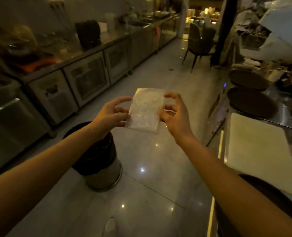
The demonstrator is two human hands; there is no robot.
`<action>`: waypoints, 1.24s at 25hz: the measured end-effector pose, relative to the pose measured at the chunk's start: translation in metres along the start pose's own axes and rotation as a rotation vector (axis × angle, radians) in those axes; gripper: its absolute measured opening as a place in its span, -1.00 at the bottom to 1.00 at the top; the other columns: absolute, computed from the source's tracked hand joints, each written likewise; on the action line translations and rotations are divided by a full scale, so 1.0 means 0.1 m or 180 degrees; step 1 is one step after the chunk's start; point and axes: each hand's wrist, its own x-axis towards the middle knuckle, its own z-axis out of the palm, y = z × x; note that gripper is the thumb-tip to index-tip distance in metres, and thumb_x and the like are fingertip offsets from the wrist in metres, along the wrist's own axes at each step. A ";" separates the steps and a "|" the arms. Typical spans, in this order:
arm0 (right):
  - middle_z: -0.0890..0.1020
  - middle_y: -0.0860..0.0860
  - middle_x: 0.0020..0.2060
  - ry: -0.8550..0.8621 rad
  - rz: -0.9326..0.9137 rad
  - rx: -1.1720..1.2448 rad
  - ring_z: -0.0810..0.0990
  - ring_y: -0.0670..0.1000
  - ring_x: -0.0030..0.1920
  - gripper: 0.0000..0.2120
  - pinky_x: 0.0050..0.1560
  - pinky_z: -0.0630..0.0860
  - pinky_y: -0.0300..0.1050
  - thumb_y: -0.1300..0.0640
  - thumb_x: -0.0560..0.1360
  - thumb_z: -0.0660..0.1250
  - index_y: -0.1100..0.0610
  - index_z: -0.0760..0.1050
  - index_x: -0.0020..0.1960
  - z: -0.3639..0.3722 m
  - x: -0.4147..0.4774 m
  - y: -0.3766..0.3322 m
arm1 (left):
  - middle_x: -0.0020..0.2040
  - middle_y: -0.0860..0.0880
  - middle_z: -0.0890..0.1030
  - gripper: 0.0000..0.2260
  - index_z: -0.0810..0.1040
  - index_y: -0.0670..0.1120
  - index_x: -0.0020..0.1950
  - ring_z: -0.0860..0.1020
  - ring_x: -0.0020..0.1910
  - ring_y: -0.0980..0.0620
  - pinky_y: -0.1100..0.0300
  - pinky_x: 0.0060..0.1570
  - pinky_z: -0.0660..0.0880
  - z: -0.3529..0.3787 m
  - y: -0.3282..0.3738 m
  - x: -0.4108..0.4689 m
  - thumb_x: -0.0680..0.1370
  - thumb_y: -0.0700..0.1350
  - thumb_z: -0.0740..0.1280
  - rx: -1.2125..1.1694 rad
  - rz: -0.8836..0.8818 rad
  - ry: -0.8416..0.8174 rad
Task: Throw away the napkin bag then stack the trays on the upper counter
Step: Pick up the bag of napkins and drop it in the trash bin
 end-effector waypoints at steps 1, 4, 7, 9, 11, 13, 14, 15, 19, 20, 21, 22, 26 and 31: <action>0.58 -0.06 -0.01 -0.0158 -0.0105 -0.0005 0.65 -0.02 -0.02 -0.63 -0.12 0.67 -0.10 0.21 0.49 0.39 -0.05 0.40 0.22 0.23 0.04 -0.03 | -0.02 -0.18 0.63 -0.50 0.47 0.01 0.35 0.64 -0.08 -0.08 0.13 -0.17 0.59 -0.20 -0.04 -0.08 0.48 -0.38 0.34 0.0001 -0.0018 0.0183; 0.55 -0.17 -0.03 -0.0527 -0.0296 -0.0060 0.63 -0.05 -0.01 -0.77 -0.08 0.67 -0.07 0.22 0.53 0.35 -0.01 0.49 0.14 0.85 0.17 -0.11 | -0.01 -0.17 0.64 -0.51 0.46 -0.01 0.37 0.65 -0.04 -0.10 0.07 -0.11 0.63 -0.76 -0.16 -0.23 0.49 -0.36 0.34 0.0068 -0.0062 0.0546; 0.57 -0.10 0.00 -0.0772 -0.0258 -0.0066 0.62 -0.04 0.02 -0.78 -0.06 0.67 -0.08 0.21 0.53 0.35 0.05 0.53 0.15 1.50 0.30 -0.15 | -0.03 -0.12 0.64 -0.52 0.46 0.00 0.36 0.65 -0.03 -0.06 0.08 -0.08 0.65 -1.32 -0.28 -0.35 0.49 -0.34 0.35 0.0065 -0.0143 0.0771; 0.57 -0.08 0.01 -0.0918 -0.0199 -0.0100 0.62 -0.05 0.00 -0.78 -0.07 0.66 -0.11 0.21 0.53 0.36 0.05 0.53 0.16 1.95 0.37 -0.18 | -0.01 -0.13 0.64 -0.52 0.46 0.00 0.37 0.65 0.00 -0.05 0.07 -0.06 0.64 -1.75 -0.39 -0.38 0.49 -0.33 0.36 0.0060 -0.0180 0.0859; 0.58 -0.04 0.04 -0.1058 -0.0151 -0.0132 0.63 -0.03 0.01 -0.77 -0.06 0.67 -0.05 0.21 0.53 0.36 0.07 0.53 0.17 2.44 0.44 -0.20 | 0.04 -0.15 0.64 -0.53 0.47 -0.01 0.36 0.65 0.02 -0.05 0.09 -0.07 0.63 -2.20 -0.50 -0.39 0.49 -0.32 0.37 0.0050 -0.0214 0.0972; 0.59 0.04 0.10 -0.1157 -0.0080 -0.0216 0.64 0.01 0.03 -0.75 -0.05 0.67 0.04 0.20 0.53 0.36 0.07 0.53 0.19 2.83 0.53 -0.20 | 0.02 -0.14 0.65 -0.54 0.48 -0.01 0.35 0.66 -0.01 -0.02 0.16 -0.14 0.62 -2.55 -0.61 -0.38 0.49 -0.33 0.37 0.0007 -0.0267 0.1029; 0.59 0.05 0.12 -0.1205 -0.0046 -0.0290 0.65 0.03 0.03 -0.74 -0.04 0.67 0.07 0.19 0.52 0.36 0.07 0.53 0.20 3.00 0.58 -0.20 | -0.01 -0.13 0.66 -0.55 0.49 -0.02 0.33 0.67 -0.03 0.00 0.18 -0.18 0.62 -2.70 -0.67 -0.38 0.49 -0.33 0.37 -0.0011 -0.0308 0.1053; 0.59 0.05 0.13 -0.1245 -0.0026 -0.0363 0.65 0.05 0.03 -0.73 -0.03 0.66 0.10 0.18 0.51 0.37 0.05 0.54 0.20 3.14 0.62 -0.18 | -0.03 -0.13 0.67 -0.57 0.49 -0.04 0.33 0.67 -0.05 0.01 0.19 -0.19 0.62 -2.83 -0.73 -0.37 0.49 -0.33 0.38 -0.0022 -0.0344 0.1060; 0.56 0.02 0.14 -0.1424 0.0120 -0.0568 0.64 0.09 0.05 -0.67 0.02 0.64 0.14 0.17 0.48 0.38 0.01 0.52 0.23 3.72 0.72 -0.10 | -0.01 -0.12 0.66 -0.59 0.49 -0.07 0.32 0.65 -0.05 -0.02 0.16 -0.20 0.63 -3.34 -0.98 -0.28 0.49 -0.29 0.39 0.0125 -0.0543 0.1070; 0.55 0.02 0.15 -0.1465 0.0173 -0.0631 0.63 0.09 0.06 -0.65 0.03 0.63 0.14 0.17 0.47 0.39 0.00 0.51 0.24 3.81 0.73 -0.07 | -0.01 -0.13 0.65 -0.60 0.49 -0.08 0.32 0.64 -0.06 -0.01 0.16 -0.20 0.64 -3.42 -1.03 -0.25 0.49 -0.29 0.39 0.0137 -0.0580 0.1078; 0.55 0.02 0.15 -0.1496 0.0220 -0.0703 0.62 0.08 0.07 -0.64 0.05 0.63 0.13 0.17 0.46 0.40 0.00 0.50 0.24 3.90 0.76 -0.04 | 0.00 -0.14 0.65 -0.60 0.49 -0.08 0.31 0.64 -0.06 -0.02 0.14 -0.18 0.64 -3.49 -1.07 -0.21 0.49 -0.29 0.39 0.0132 -0.0612 0.1081; 0.55 0.02 0.15 -0.1529 0.0263 -0.0771 0.62 0.08 0.07 -0.62 0.06 0.63 0.11 0.18 0.45 0.40 -0.01 0.50 0.25 3.98 0.81 -0.01 | 0.01 -0.15 0.65 -0.61 0.49 -0.08 0.30 0.64 -0.05 -0.04 0.09 -0.13 0.65 -3.56 -1.12 -0.15 0.49 -0.30 0.39 0.0126 -0.0655 0.1078; 0.54 0.02 0.13 -0.1617 0.0352 -0.0854 0.62 0.08 0.05 -0.62 0.06 0.63 0.10 0.21 0.44 0.40 -0.02 0.50 0.23 4.18 1.10 0.10 | 0.00 -0.11 0.64 -0.65 0.48 -0.02 0.24 0.63 0.01 -0.05 0.02 -0.04 0.63 -3.71 -1.26 0.17 0.49 -0.27 0.38 0.0154 -0.0798 0.1053; 0.54 0.06 0.15 -0.1709 0.0430 -0.0759 0.63 0.11 0.04 -0.61 0.02 0.64 0.12 0.24 0.43 0.40 -0.01 0.51 0.21 4.33 1.60 0.37 | 0.03 -0.09 0.62 -0.65 0.46 -0.02 0.25 0.62 0.02 -0.06 0.03 -0.04 0.63 -3.79 -1.36 0.72 0.50 -0.25 0.38 0.0220 -0.0923 0.1054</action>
